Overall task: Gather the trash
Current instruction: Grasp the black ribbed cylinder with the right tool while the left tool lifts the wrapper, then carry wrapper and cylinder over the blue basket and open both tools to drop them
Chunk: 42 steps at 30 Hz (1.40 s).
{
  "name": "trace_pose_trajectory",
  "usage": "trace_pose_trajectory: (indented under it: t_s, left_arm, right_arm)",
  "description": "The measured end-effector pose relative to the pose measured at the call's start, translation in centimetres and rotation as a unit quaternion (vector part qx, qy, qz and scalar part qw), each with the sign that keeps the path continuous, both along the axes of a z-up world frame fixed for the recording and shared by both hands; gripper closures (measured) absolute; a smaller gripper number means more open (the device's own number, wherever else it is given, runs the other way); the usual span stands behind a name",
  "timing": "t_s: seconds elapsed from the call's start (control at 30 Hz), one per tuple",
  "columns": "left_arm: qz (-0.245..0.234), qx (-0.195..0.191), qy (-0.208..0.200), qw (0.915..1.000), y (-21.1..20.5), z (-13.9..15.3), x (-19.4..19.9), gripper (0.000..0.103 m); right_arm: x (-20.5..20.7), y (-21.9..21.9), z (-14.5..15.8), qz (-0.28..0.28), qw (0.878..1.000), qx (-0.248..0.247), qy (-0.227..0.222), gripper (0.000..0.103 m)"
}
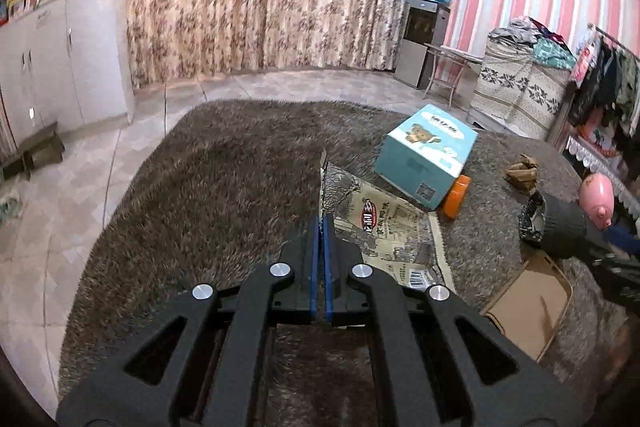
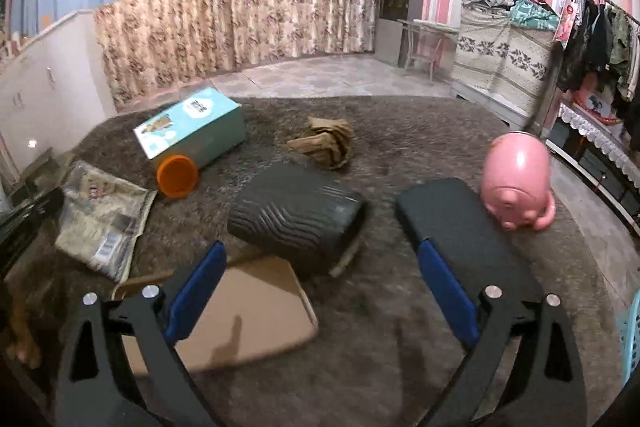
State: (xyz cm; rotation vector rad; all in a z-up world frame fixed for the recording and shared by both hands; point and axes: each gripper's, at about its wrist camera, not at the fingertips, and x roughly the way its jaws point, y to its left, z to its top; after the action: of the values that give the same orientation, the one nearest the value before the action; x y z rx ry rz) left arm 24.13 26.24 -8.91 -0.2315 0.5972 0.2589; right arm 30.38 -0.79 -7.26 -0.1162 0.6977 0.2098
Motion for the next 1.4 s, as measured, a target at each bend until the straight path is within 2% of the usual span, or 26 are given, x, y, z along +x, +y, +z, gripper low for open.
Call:
trace_pose_trajectory:
  t_s: [0.13, 0.27, 0.33, 0.37, 0.47, 0.57, 0.7, 0.83, 1.0, 1.13, 1.23, 1.4]
  left_arm:
    - [0.003, -0.015, 0.0, 0.9999, 0.5, -0.3, 0.1, 0.102]
    - [0.002, -0.015, 0.003, 0.9999, 0.3, -0.5, 0.2, 0.102]
    - [0.0, -0.021, 0.003, 0.9998, 0.3, -0.7, 0.2, 0.102]
    - [0.0, -0.023, 0.003, 0.9997, 0.4, -0.7, 0.2, 0.102]
    - [0.0, -0.027, 0.002, 0.9996, 0.6, -0.8, 0.1, 0.102]
    - [-0.003, -0.026, 0.0, 0.9997, 0.6, -0.7, 0.0, 0.102]
    - [-0.005, -0.017, -0.015, 0.9997, 0.2, -0.3, -0.5, 0.102]
    - [-0.003, 0.023, -0.02, 0.9995, -1.4, 0.7, -0.9, 0.102]
    - [-0.016, -0.001, -0.053, 0.9985, -3.8, 4.2, -2.2, 0.102]
    - [-0.035, 0.002, -0.089, 0.9954, -7.0, 7.6, -3.4, 0.102]
    - [-0.067, 0.011, -0.111, 0.9915, -10.6, 10.2, -4.0, 0.102]
    - [-0.124, 0.005, -0.117, 0.9854, -17.0, 12.0, -4.1, 0.102]
  right_arm:
    - [1.4, 1.3, -0.6, 0.0, 0.999, 0.029, 0.022, 0.008]
    - [2.7, 2.6, -1.8, -0.017, 0.999, 0.005, 0.029, 0.008]
    - [3.0, 2.4, -2.1, -0.013, 0.999, 0.009, 0.035, 0.011]
    - [3.1, 2.1, -2.1, -0.005, 0.999, 0.012, 0.038, 0.022]
    - [2.5, 1.0, -1.6, 0.011, 0.999, 0.016, 0.03, 0.026]
    - [0.9, -1.0, -0.1, 0.015, 1.0, 0.015, 0.005, 0.026]
    - [-3.0, -6.3, 3.0, 0.01, 0.999, 0.01, -0.033, 0.026]
    - [-6.8, -14.6, 4.7, -0.03, 0.999, -0.001, -0.042, 0.026]
    - [-10.1, -25.1, 5.3, -0.118, 0.992, -0.005, -0.042, 0.026]
    - [-12.9, -32.7, 5.2, -0.195, 0.98, -0.003, -0.049, 0.026]
    - [-14.8, -37.4, 4.8, -0.244, 0.968, -0.007, -0.056, 0.026]
    - [-16.3, -43.4, 3.9, -0.308, 0.949, 0.019, -0.063, 0.026]
